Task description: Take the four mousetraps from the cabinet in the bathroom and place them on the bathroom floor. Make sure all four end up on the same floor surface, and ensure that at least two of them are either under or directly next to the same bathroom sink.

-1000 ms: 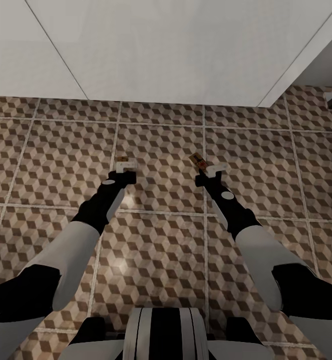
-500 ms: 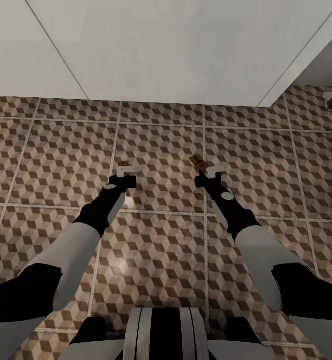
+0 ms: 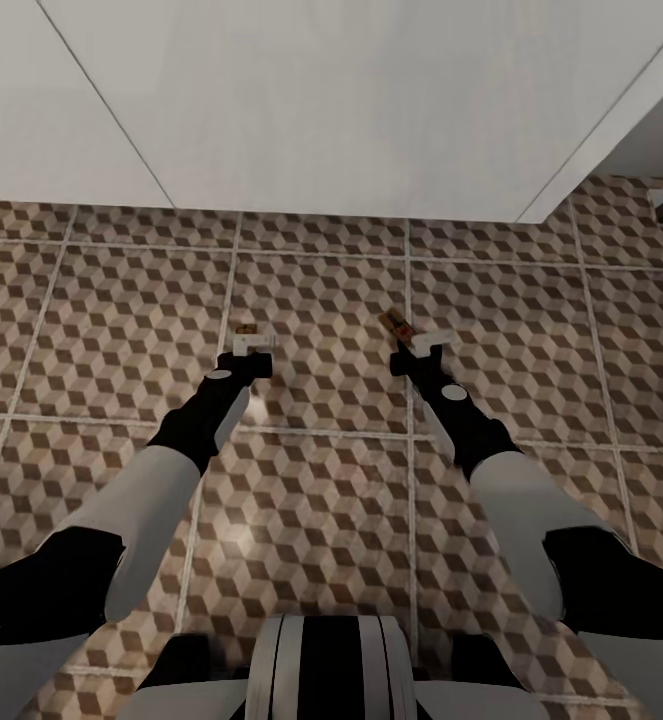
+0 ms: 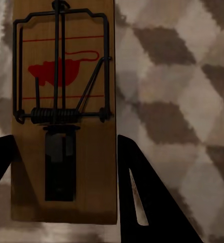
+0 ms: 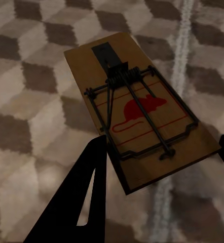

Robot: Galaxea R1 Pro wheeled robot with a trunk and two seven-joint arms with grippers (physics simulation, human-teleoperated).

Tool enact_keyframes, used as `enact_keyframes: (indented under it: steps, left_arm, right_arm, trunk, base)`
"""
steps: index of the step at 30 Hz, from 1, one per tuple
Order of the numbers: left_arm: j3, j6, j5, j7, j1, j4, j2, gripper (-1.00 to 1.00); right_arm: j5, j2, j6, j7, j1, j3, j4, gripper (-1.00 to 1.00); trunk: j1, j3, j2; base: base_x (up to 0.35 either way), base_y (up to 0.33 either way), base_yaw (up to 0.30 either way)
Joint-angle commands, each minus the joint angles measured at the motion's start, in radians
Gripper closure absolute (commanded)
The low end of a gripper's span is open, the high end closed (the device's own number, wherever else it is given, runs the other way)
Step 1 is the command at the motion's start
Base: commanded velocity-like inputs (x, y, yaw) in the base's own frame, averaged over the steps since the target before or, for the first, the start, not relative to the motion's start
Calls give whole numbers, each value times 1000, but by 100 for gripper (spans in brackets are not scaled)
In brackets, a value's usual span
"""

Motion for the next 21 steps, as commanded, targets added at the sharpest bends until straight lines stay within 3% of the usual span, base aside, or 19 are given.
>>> enact_keyframes:
  steps: [1, 21]
  left_arm:
    - [-6, 5, 7, 8, 0, -1, 1, 100]
    - [-6, 5, 7, 8, 0, -1, 2, 100]
  right_arm:
    - [5, 0, -3, 5, 0, -2, 1, 100]
    - [6, 0, -3, 5, 0, -2, 2, 100]
  trunk:
    - [0, 0, 0]
    - [0, 0, 0]
  base:
    - [195, 0, 0]
    - [189, 0, 0]
